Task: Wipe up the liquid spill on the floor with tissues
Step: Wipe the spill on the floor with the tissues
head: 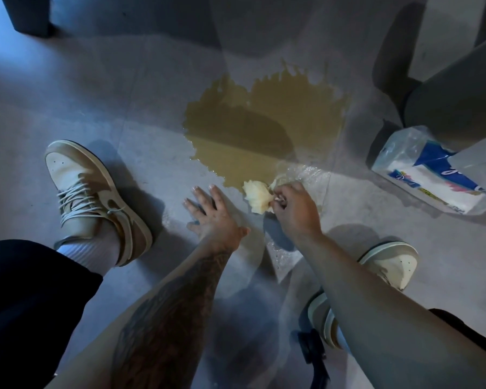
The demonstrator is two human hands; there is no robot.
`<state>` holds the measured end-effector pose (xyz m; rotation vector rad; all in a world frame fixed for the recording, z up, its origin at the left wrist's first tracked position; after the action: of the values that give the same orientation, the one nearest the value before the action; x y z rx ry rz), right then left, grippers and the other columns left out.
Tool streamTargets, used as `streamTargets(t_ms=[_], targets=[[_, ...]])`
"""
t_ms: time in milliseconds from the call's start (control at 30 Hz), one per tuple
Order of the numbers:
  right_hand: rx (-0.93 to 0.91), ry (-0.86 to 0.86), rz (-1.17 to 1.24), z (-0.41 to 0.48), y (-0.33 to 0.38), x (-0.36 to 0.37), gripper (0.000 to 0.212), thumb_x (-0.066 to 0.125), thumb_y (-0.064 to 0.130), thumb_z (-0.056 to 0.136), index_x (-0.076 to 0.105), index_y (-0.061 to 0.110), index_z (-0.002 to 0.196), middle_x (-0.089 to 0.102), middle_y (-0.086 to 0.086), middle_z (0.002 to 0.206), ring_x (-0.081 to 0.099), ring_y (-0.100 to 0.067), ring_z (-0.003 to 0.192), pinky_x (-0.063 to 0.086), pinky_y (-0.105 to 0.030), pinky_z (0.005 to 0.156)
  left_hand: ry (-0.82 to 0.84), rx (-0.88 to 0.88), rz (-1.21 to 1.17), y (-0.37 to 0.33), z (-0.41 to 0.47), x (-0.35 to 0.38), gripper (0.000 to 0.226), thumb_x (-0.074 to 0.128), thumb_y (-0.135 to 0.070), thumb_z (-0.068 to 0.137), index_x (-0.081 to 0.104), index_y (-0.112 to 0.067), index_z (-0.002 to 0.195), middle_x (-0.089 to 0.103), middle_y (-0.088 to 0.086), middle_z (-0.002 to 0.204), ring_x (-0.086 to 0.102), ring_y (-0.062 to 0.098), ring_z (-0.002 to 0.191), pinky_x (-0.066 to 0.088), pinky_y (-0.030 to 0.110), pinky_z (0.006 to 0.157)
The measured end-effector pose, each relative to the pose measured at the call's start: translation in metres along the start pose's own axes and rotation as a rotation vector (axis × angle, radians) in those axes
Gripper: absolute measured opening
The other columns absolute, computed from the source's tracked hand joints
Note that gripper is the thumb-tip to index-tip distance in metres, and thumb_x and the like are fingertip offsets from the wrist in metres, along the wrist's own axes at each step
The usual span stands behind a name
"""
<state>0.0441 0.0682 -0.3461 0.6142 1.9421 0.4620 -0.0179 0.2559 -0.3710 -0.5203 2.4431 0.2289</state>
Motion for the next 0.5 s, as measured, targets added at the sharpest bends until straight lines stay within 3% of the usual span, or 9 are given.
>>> streamTargets(t_ms=[267, 367, 500], targets=[[0.017, -0.127, -0.163, 0.036, 0.004, -0.034, 0.019, 0.068, 0.018, 0.084, 0.073, 0.024, 0.101, 0.067, -0.001, 0.1, 0.062, -0.023, 0.088, 0.04, -0.027, 0.07, -0.013, 0.002, 0.002, 0.0, 0.002, 0.0, 0.139, 0.067, -0.071, 0.076, -0.034, -0.011, 0.149, -0.039, 0.025, 0.154, -0.021, 0.056, 0.144, 0.032, 0.065, 0.112], [0.043, -0.097, -0.17, 0.048, 0.007, -0.035, 0.021, 0.066, 0.02, 0.085, 0.072, 0.025, 0.104, 0.068, -0.002, 0.104, 0.063, -0.025, 0.092, 0.038, -0.027, 0.069, -0.018, 0.0, 0.003, 0.0, 0.001, -0.001, 0.138, 0.068, -0.071, 0.077, -0.034, -0.012, 0.15, -0.039, 0.024, 0.155, -0.021, 0.055, 0.144, 0.033, 0.065, 0.112], [-0.068, 0.023, -0.222, 0.033, 0.016, -0.018, 0.013, 0.065, 0.019, 0.085, 0.071, 0.022, 0.096, 0.066, -0.001, 0.102, 0.061, -0.025, 0.087, 0.042, -0.028, 0.067, -0.032, -0.002, 0.004, 0.0, -0.001, -0.003, 0.137, 0.068, -0.07, 0.077, -0.032, -0.012, 0.151, -0.037, 0.023, 0.156, -0.02, 0.055, 0.145, 0.032, 0.064, 0.113]])
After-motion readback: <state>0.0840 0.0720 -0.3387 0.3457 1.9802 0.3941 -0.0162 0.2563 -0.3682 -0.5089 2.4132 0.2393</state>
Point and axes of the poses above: each hand's wrist, its own z-axis towards the middle knuckle, its own x-axis out of the palm, y = z × x, the point moved 8 cm from there along z, towards the middle knuckle
